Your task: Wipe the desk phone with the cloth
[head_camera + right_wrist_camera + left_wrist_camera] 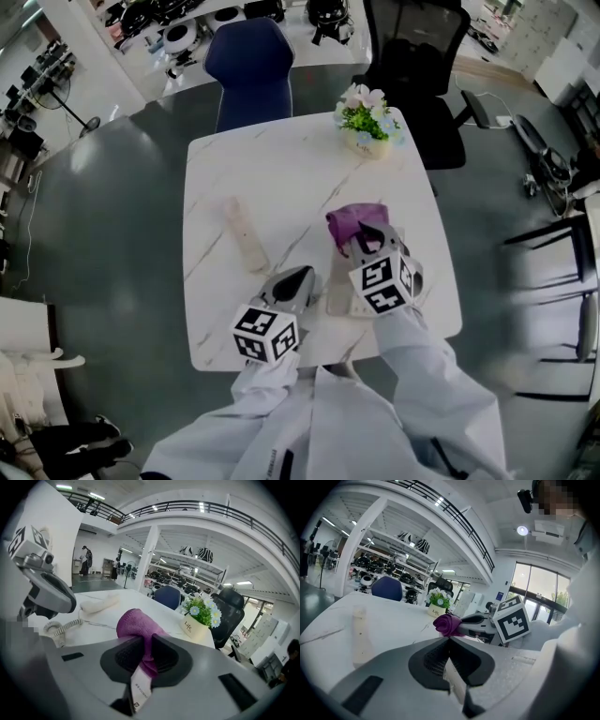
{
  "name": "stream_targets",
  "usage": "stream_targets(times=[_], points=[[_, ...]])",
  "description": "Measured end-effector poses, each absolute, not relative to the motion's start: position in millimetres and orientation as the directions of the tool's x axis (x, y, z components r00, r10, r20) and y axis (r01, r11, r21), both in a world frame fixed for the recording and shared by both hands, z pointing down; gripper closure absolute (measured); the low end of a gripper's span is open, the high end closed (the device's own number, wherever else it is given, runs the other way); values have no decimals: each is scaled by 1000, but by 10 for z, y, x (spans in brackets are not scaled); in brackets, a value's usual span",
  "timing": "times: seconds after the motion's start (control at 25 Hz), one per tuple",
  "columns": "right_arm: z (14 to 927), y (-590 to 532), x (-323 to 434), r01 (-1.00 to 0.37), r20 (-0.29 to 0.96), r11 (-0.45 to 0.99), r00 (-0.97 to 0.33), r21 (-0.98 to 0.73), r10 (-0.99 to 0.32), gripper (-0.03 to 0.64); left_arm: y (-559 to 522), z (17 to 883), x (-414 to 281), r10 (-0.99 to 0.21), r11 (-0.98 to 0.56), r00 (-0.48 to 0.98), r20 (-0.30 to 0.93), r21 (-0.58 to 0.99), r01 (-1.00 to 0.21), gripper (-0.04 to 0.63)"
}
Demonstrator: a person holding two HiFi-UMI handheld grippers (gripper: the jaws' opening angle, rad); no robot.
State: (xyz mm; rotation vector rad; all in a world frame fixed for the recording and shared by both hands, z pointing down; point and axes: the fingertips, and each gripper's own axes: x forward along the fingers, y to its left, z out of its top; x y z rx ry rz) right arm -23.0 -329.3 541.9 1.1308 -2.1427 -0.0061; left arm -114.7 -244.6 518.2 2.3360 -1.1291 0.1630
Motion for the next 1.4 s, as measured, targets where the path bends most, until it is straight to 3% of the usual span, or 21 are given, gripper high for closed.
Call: stream_targets(times=[1.4], points=[[5573, -2924, -298, -694, 658, 690, -424, 206, -623, 584, -2194, 5154, -1109, -707, -486, 626, 328, 418, -768, 597]])
